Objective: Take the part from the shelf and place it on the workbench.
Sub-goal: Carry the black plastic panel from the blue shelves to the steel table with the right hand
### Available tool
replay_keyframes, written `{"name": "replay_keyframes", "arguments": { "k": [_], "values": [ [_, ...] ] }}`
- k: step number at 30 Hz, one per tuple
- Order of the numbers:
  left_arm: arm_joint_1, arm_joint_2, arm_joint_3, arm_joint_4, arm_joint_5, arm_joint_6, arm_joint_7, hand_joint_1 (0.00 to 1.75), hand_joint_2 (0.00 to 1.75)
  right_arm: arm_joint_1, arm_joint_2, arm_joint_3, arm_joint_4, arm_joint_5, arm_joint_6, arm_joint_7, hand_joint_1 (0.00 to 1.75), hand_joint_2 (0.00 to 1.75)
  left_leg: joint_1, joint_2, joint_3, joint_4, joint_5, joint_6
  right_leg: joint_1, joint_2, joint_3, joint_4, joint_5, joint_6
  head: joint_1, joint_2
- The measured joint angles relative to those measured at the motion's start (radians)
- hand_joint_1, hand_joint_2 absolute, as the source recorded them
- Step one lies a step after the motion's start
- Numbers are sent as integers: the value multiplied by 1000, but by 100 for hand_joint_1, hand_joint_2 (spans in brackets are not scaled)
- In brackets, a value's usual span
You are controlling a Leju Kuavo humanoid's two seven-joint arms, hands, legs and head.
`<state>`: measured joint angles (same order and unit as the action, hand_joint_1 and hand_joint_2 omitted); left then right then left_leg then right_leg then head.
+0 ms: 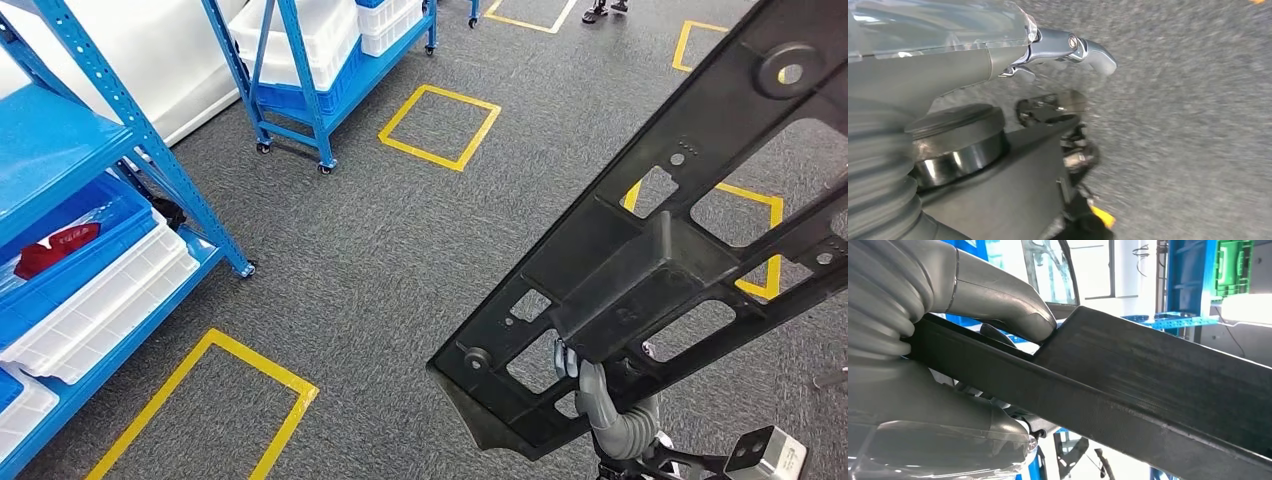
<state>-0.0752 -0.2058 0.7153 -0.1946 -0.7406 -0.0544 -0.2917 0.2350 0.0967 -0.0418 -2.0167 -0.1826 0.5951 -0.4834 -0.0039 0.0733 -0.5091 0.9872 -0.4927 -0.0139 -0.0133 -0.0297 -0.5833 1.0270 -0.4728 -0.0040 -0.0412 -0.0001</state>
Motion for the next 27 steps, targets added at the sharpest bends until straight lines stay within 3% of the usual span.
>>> {"name": "replay_keyframes", "arguments": {
  "k": [2, 3, 6, 7, 8, 10, 12, 14, 16, 18, 20, 21, 22, 23, 24, 25, 27],
  "values": [
    [0, 1, 0, 0, -8, 10, 25, 0, 175, 1, 0, -1, 0, 0, 4, -4, 171, 175, 3, -5, -2, 11, -14, -10, -1, 12, 1, -5, 3, -11, 0, 0],
    [0, 1, 0, 0, -9, 15, 37, 0, 175, 0, 0, -1, 0, 1, 6, -5, 171, 175, 5, -18, -14, 41, -37, -15, -3, 18, 1, -8, 5, -16, 0, 0],
    [1, 3, 2, 0, -7, 34, 65, 0, 175, -1, 0, -2, 0, 3, 14, -8, 171, 175, 8, -58, -105, 237, -132, -20, 0, 40, -2, -8, 8, -24, 0, 0],
    [2, 4, 3, 0, -6, 41, 73, 0, 175, -2, 0, -2, 0, 3, 17, -8, 171, 175, 8, -62, -128, 285, -141, -19, 1, 49, -2, -8, 8, -25, 0, 0],
    [2, 4, 5, 0, -5, 48, 78, 0, 175, -3, 0, -2, 1, 2, 19, -8, 171, 175, 8, -64, -135, 295, -130, -17, 2, 60, -2, -7, 8, -25, 0, 0],
    [2, 6, 8, 0, -5, 60, 87, 0, 175, -8, 0, -2, 2, 1, 25, -8, 171, 175, 7, -77, -96, 201, -61, -9, 3, 81, 1, -5, 8, -25, 0, 0],
    [2, 7, 9, 0, -5, 66, 90, 0, 175, -15, -1, 0, 4, -2, 32, -7, 171, 175, 8, -122, -41, 72, -4, 2, 2, 101, -1, -3, 10, -20, 0, 0],
    [1, 9, 9, 0, -7, 75, 93, 0, 175, -22, -1, 3, 6, -4, 35, -7, 171, 175, 6, -148, -20, 18, 6, 9, -1, 119, -9, -3, 16, -8, 0, 0],
    [0, 10, 9, 0, -11, 96, 96, 0, 175, -24, -1, 6, 7, -5, 37, -7, 171, 175, 6, -131, -17, 5, 10, 16, -4, 132, -15, -5, 21, 6, 0, 0],
    [0, 11, 10, 0, -19, 129, 101, 0, 175, -26, -1, 8, 8, -5, 40, -6, 171, 175, 10, -108, -12, -10, 19, 28, -1, 102, -31, 26, -1, 15, 0, 0],
    [2, 12, 10, 0, -26, 160, 107, 0, 175, -30, -1, 11, 11, -4, 46, -7, 171, 175, 7, -84, -11, -17, 24, 36, 1, 55, -82, 136, -63, 20, 0, 0],
    [3, 13, 10, 0, -30, 173, 111, 0, 175, -31, -1, 13, 14, -4, 48, -8, 171, 175, 5, -71, -12, -17, 24, 37, 0, 45, -114, 204, -94, 22, 0, 0],
    [3, 15, 10, 0, -31, 182, 115, 0, 175, -32, -1, 15, 17, -4, 49, -9, 171, 175, 3, -59, -13, -16, 24, 38, -1, 40, -137, 255, -111, 24, 0, 0],
    [4, 17, 10, 0, -32, 189, 118, 0, 175, -32, -1, 16, 21, -4, 50, -11, 171, 175, 2, -47, -14, -16, 23, 38, -2, 37, -143, 273, -110, 26, 0, 0],
    [3, 18, 11, 0, -32, 194, 121, 0, 175, -32, -1, 16, 25, -4, 51, -14, 171, 175, 1, -37, -14, -16, 23, 38, -2, 34, -129, 251, -92, 26, 0, 0],
    [3, 20, 11, 0, -31, 199, 124, 0, 175, -32, -1, 18, 28, -5, 51, -17, 171, 175, 0, -27, -13, -15, 22, 37, -2, 26, -95, 192, -62, 24, 0, 0],
    [2, 22, 12, 0, -31, 205, 129, 0, 175, -35, -1, 21, 33, -7, 52, -22, 171, 175, -4, -12, -11, -11, 17, 31, 4, -11, -16, 50, -14, 15, 0, 0]
  ]
}}
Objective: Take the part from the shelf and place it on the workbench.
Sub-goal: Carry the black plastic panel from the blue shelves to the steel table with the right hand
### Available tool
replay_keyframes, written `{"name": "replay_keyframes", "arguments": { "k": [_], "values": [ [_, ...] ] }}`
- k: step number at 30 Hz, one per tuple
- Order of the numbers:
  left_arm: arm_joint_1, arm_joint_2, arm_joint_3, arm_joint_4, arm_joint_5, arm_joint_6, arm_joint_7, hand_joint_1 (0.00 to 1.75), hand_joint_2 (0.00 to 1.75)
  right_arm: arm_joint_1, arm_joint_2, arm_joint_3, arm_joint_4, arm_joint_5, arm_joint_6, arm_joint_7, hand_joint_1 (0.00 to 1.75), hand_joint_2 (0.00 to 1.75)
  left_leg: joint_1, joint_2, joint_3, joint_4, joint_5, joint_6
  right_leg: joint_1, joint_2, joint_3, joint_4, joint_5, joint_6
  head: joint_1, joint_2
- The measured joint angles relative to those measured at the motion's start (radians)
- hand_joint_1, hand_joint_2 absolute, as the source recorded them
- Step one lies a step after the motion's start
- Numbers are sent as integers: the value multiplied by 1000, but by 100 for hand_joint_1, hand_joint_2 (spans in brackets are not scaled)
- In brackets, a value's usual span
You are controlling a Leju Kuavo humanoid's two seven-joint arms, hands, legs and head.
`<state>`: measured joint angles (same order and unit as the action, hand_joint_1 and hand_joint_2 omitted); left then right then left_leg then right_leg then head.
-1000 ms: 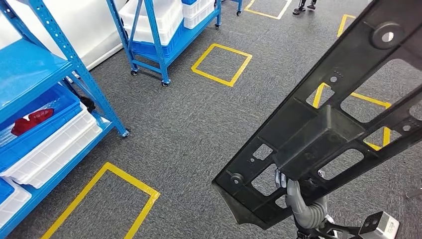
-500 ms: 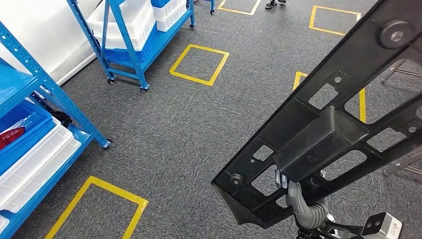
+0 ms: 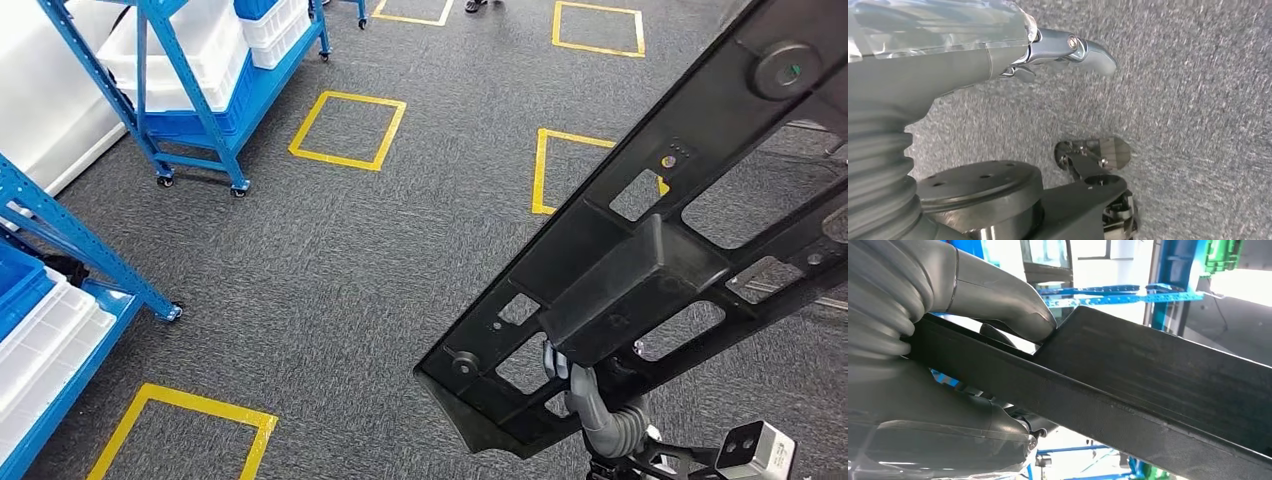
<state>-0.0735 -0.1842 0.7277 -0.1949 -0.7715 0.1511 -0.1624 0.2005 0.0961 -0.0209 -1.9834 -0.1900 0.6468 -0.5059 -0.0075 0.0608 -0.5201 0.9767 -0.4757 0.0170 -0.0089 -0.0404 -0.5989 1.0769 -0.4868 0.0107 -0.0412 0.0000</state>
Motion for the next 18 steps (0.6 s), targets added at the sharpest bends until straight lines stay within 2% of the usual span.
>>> {"name": "replay_keyframes", "arguments": {
  "k": [1, 2, 4, 5, 6, 7, 9, 10, 11, 12, 13, 15, 16, 17, 18],
  "values": [
    [0, 1, 1, 0, 0, 2, 3, 0, 175, -2, 0, 2, 3, -3, 0, -3, 171, 175, -3, 7, 0, 3, -3, -4, 4, -13, 24, -46, 11, -6, 0, 0],
    [0, 3, 3, 0, -1, 4, 5, 0, 175, -4, 0, 3, 6, -6, 1, -7, 171, 175, -5, 13, 1, 5, -5, -9, 8, -20, 33, -65, 11, -12, 0, 0],
    [-1, 6, 5, 0, -2, 8, 11, 0, 175, -5, -1, 7, 14, -12, 4, -13, 171, 175, -6, 28, 3, 5, -8, -18, 10, -3, 30, -69, 14, -21, 0, 0],
    [-2, 8, 6, 0, -2, 11, 14, 0, 175, -6, -1, 8, 17, -14, 6, -15, 171, 175, -5, 26, 3, 10, -14, -23, 8, 5, 30, -72, 16, -27, 0, 0],
    [-2, 10, 7, 0, -2, 14, 16, 0, 175, -7, -1, 11, 20, -15, 8, -16, 171, 175, -3, 12, -4, 29, -29, -29, 6, 13, 30, -75, 19, -32, 0, 0],
    [-1, 11, 10, 0, -1, 16, 20, 0, 175, -10, -1, 15, 24, -16, 10, -17, 171, 175, 0, -8, -21, 71, -57, -35, 3, 22, 30, -78, 22, -38, 0, 0],
    [1, 14, 16, 0, -1, 18, 24, 0, 175, -15, -1, 20, 32, -17, 11, -17, 171, 175, 5, -46, -84, 210, -127, -42, 3, 40, 27, -78, 25, -43, 0, 0],
    [4, 14, 19, 0, -1, 18, 26, 0, 175, -17, -1, 22, 36, -17, 11, -16, 171, 175, 7, -52, -116, 276, -151, -45, 3, 50, 26, -78, 26, -44, 0, 0],
    [6, 15, 20, 0, -1, 18, 25, 0, 175, -17, -1, 23, 40, -18, 11, -15, 171, 175, 9, -54, -133, 311, -155, -47, 3, 60, 25, -77, 26, -44, 0, 0],
    [7, 15, 21, 0, -2, 18, 24, 0, 175, -18, -1, 23, 44, -18, 11, -15, 171, 175, 11, -55, -132, 305, -138, -48, 3, 72, 26, -76, 27, -44, 0, 0],
    [7, 15, 22, 0, -2, 18, 23, 0, 175, -20, -1, 23, 47, -18, 10, -14, 171, 175, 13, -58, -112, 259, -105, -48, 3, 83, 27, -74, 26, -43, 0, 0],
    [7, 16, 23, 0, -3, 18, 18, 0, 175, -25, -1, 23, 51, -18, 10, -13, 171, 175, 19, -87, -45, 112, -34, -45, 3, 105, 27, -70, 26, -37, 0, 0],
    [6, 17, 23, 0, -3, 18, 15, 0, 175, -28, -1, 23, 52, -18, 10, -11, 171, 175, 21, -104, -21, 58, -16, -43, 3, 115, 25, -68, 26, -32, 0, 0],
    [6, 17, 23, 0, -3, 18, 12, 0, 175, -31, -1, 24, 52, -17, 9, -8, 171, 175, 21, -117, -9, 28, -10, -39, 3, 124, 21, -66, 28, -26, 0, 0],
    [5, 16, 23, 0, -3, 18, 9, 0, 175, -33, -1, 24, 54, -17, 9, -4, 171, 175, 19, -121, -6, 20, -14, -35, 2, 132, 17, -66, 31, -19, 0, 0]
  ]
}}
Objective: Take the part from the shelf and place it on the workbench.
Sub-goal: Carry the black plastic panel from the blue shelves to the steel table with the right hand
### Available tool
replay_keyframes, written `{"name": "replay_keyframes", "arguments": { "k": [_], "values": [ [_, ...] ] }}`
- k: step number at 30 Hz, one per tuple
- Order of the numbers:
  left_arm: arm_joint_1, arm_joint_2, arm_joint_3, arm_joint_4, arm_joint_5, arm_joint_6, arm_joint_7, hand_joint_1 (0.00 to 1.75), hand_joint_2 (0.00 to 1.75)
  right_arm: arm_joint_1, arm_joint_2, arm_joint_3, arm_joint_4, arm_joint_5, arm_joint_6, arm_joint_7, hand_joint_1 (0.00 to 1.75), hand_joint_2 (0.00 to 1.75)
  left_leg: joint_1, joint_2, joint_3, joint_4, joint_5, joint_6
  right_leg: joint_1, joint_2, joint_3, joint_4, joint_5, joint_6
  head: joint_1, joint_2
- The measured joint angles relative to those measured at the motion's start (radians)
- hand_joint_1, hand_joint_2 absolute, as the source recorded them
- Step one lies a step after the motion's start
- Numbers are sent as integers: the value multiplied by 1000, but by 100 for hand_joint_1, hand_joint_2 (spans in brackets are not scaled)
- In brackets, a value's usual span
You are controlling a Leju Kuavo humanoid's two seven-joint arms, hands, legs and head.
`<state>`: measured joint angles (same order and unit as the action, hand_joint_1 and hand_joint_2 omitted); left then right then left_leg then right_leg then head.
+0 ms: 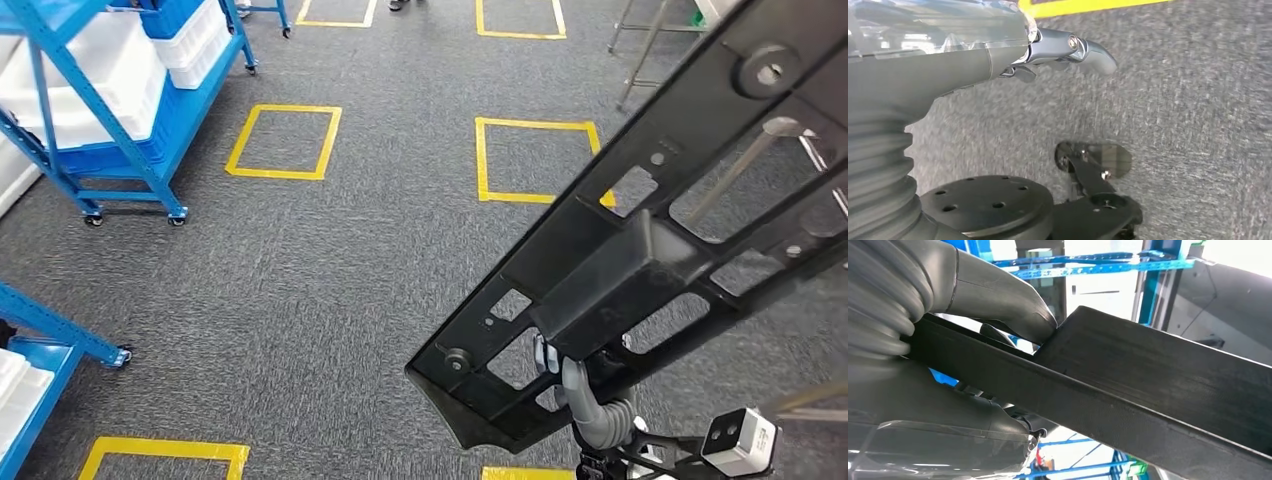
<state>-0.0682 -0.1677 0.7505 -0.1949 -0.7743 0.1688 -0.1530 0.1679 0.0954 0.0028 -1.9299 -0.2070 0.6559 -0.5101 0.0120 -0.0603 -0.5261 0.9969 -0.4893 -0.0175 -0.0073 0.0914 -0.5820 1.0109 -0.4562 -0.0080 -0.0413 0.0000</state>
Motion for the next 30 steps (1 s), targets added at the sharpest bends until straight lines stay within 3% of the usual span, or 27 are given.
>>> {"name": "replay_keyframes", "arguments": {
  "k": [2, 4, 6, 7, 8, 9, 10, 11, 13, 15, 17, 19, 21, 22, 23, 24, 25, 26, 28, 30],
  "values": [
    [-3, 0, 0, 0, 3, 1, -2, 0, 175, -1, 0, 0, 2, 1, 0, 9, 171, 175, -1, 17, 0, -5, 6, 14, -4, 8, -7, 2, 2, 12, 0, 0],
    [-4, -1, 1, 0, 7, 1, -2, 0, 175, -3, 0, 0, 4, 1, 0, 13, 171, 175, 0, 38, 1, -14, 14, 30, -4, -26, -29, 47, -29, 20, 0, 0],
    [-4, -2, 3, 0, 8, 2, 3, 0, 175, -6, 0, 0, 6, 1, 1, 15, 171, 175, -5, 60, -1, -18, 16, 39, -4, -70, -87, 169, -95, 24, 0, 0],
    [-2, -2, 4, 0, 8, 3, 8, 0, 175, -6, 0, 0, 6, 2, 0, 17, 171, 175, -7, 71, -2, -18, 16, 40, -5, -78, -119, 238, -124, 26, 0, 0],
    [-1, -2, 5, 0, 7, 4, 13, 0, 175, -5, 0, 0, 7, 3, 0, 19, 171, 175, -9, 83, -3, -17, 16, 41, -7, -82, -140, 285, -138, 28, 0, 0],
    [-1, -2, 6, 0, 8, 6, 18, 0, 175, -3, 0, 0, 8, 4, -1, 21, 171, 175, -10, 94, -3, -17, 15, 41, -7, -84, -143, 296, -132, 29, 0, 0],
    [-2, -2, 8, 0, 8, 8, 24, 0, 175, -1, 0, 0, 9, 5, -3, 22, 171, 175, -11, 105, -2, -16, 13, 40, -7, -88, -124, 262, -108, 29, 0, 0],
    [-2, -2, 10, 0, 9, 11, 29, 0, 175, 1, 0, 0, 10, 5, -4, 23, 171, 175, -11, 114, -1, -15, 11, 38, -7, -99, -86, 193, -73, 27, 0, 0],
    [-3, -2, 14, 0, 9, 17, 39, 0, 175, 5, 0, 0, 10, 6, -7, 23, 171, 175, -15, 129, 2, -9, 5, 31, 0, -142, -11, 53, -28, 18, 0, 0],
    [-3, -2, 20, 0, 8, 21, 45, 0, 175, 8, 0, 0, 9, 5, -8, 24, 171, 175, -19, 143, 3, -5, -1, 22, 8, -161, 10, 4, -24, 9, 0, 0],
    [-4, -2, 23, 0, 7, 22, 49, 0, 175, 12, 0, 0, 9, 5, -8, 25, 171, 175, -19, 157, 4, -4, -6, 12, 8, -138, 7, 1, -19, 0, 0, 0],
    [-6, -2, 24, 0, 6, 22, 50, 0, 175, 12, 1, 0, 7, 5, -8, 25, 171, 175, -14, 132, -6, 28, -33, 2, 3, -118, 8, -5, -14, -12, 0, 0],
    [-5, -2, 25, 0, 6, 23, 52, 0, 175, 10, 1, 1, 5, 5, -8, 25, 171, 175, -9, 86, -56, 143, -98, -5, 1, -98, 7, -7, -10, -19, 0, 0],
    [-4, -2, 25, 0, 6, 23, 53, 0, 175, 9, 2, 1, 5, 5, -8, 25, 171, 175, -8, 74, -91, 219, -132, -7, 1, -87, 7, -7, -10, -20, 0, 0],
    [-3, -2, 25, 0, 6, 23, 53, 0, 175, 10, 2, 1, 5, 5, -8, 25, 171, 175, -8, 70, -121, 279, -151, -9, 2, -75, 7, -6, -10, -21, 0, 0],
    [-2, -2, 25, 0, 6, 23, 53, 0, 175, 10, 2, 1, 5, 5, -7, 25, 171, 175, -8, 69, -136, 308, -151, -9, 2, -63, 7, -6, -10, -21, 0, 0],
    [-1, -2, 25, 0, 6, 23, 54, 0, 175, 10, 2, 1, 5, 5, -7, 25, 171, 175, -7, 67, -132, 293, -130, -8, 2, -51, 9, -5, -10, -20, 0, 0],
    [-2, -2, 25, 0, 6, 23, 54, 0, 175, 10, 2, 1, 5, 5, -8, 25, 171, 175, -6, 63, -109, 240, -93, -7, 2, -39, 11, -4, -10, -19, 0, 0],
    [-2, -2, 25, 0, 4, 23, 54, 0, 175, 9, 2, 1, 5, 5, -8, 25, 171, 175, -1, 27, -47, 93, -21, -3, 2, -17, 12, 0, -13, -14, 0, 0],
    [-4, -3, 25, 0, 0, 24, 52, 0, 175, 7, 2, 1, 5, 4, -9, 27, 171, 175, 1, -4, -14, 17, 2, 3, 2, 2, 5, 5, -12, -2, 0, 0]
  ]
}}
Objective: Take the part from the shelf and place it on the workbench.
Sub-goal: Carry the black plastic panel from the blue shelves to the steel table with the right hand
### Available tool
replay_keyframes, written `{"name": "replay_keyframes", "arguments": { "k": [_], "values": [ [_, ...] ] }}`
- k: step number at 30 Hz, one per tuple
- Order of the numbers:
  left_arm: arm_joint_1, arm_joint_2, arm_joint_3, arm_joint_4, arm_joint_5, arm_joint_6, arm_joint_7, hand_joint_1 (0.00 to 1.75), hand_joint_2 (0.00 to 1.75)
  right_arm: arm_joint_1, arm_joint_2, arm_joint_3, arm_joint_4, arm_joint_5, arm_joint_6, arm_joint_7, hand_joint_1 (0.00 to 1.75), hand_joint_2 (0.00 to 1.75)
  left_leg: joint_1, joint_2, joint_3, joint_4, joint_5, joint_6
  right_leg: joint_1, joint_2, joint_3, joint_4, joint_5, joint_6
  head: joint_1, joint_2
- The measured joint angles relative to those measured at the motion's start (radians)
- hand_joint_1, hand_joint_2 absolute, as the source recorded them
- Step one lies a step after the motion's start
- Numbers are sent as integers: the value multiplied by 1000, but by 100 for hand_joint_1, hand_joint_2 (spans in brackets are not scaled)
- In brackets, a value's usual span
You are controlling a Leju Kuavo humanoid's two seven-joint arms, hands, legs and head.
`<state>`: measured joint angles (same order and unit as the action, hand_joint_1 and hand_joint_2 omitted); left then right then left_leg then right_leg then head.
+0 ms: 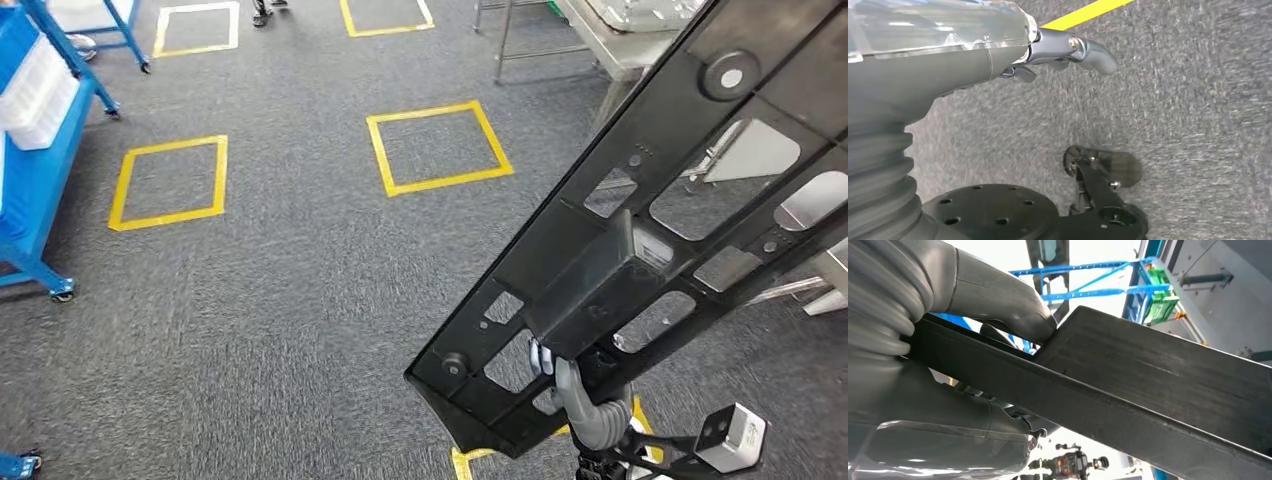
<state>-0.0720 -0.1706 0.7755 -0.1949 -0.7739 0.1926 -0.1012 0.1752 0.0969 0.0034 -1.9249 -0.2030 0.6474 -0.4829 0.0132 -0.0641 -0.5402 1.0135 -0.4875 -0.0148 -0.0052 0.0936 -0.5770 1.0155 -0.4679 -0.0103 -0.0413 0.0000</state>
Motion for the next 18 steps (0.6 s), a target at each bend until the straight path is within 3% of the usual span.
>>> {"name": "replay_keyframes", "arguments": {
  "k": [2, 4, 6, 8, 9, 10, 12, 14, 16, 18],
  "values": [
    [-4, -2, 0, 0, -2, 0, -4, 0, 175, 1, 0, -2, 0, 0, -1, 2, 171, 175, -3, 7, 2, -7, 0, 11, -3, 16, -7, -2, 5, 15, 0, 0],
    [-5, -7, 0, 0, -5, 0, -10, 0, 175, 6, 0, -4, -4, 1, -2, 3, 171, 175, -3, 26, 2, -15, 7, 26, -5, 1, -17, 15, -7, 25, 0, 0],
    [-3, -12, 0, 0, -10, 0, -15, 0, 175, 9, 0, -6, -10, 7, -2, 3, 171, 175, -4, 51, 2, -21, 12, 38, -4, -47, -58, 102, -61, 31, 0, 0],
    [2, -13, 0, 0, -12, 0, -16, 0, 175, 15, 0, -7, -15, 16, -2, 3, 171, 175, -8, 76, 0, -21, 11, 42, -4, -77, -122, 237, -122, 37, 0, 0],
    [3, -14, 0, 0, -12, 0, -15, 0, 175, 20, 0, -7, -17, 21, -2, 2, 171, 175, -10, 89, 0, -21, 10, 43, -5, -82, -142, 279, -132, 38, 0, 0],
    [4, -15, 0, 0, -12, 1, -14, 0, 175, 23, 0, -7, -18, 25, -2, 2, 171, 175, -12, 101, 0, -21, 9, 44, -6, -86, -142, 284, -124, 39, 0, 0],
    [2, -18, 0, 0, -13, 1, -12, 0, 175, 26, 0, -8, -25, 32, -2, 2, 171, 175, -14, 122, 2, -21, 7, 42, -5, -103, -80, 170, -62, 34, 0, 0],
    [0, -22, 0, 0, -13, 2, -11, 0, 175, 23, 0, -8, -33, 37, -2, 2, 171, 175, -17, 138, 7, -20, 3, 36, 3, -140, -7, 33, -17, 22, 0, 0],
    [-1, -25, 0, 0, -14, 2, -10, 0, 175, 21, 0, -9, -40, 39, -2, 2, 171, 175, -20, 151, 10, -20, 0, 28, 12, -152, 13, -11, -11, 13, 0, 0],
    [-3, -27, 0, 0, -15, 2, -9, 0, 175, 22, 0, -10, -45, 40, -2, 2, 171, 175, -19, 164, 14, -21, -4, 18, 10, -132, 13, -17, -5, 6, 0, 0]
  ]
}}
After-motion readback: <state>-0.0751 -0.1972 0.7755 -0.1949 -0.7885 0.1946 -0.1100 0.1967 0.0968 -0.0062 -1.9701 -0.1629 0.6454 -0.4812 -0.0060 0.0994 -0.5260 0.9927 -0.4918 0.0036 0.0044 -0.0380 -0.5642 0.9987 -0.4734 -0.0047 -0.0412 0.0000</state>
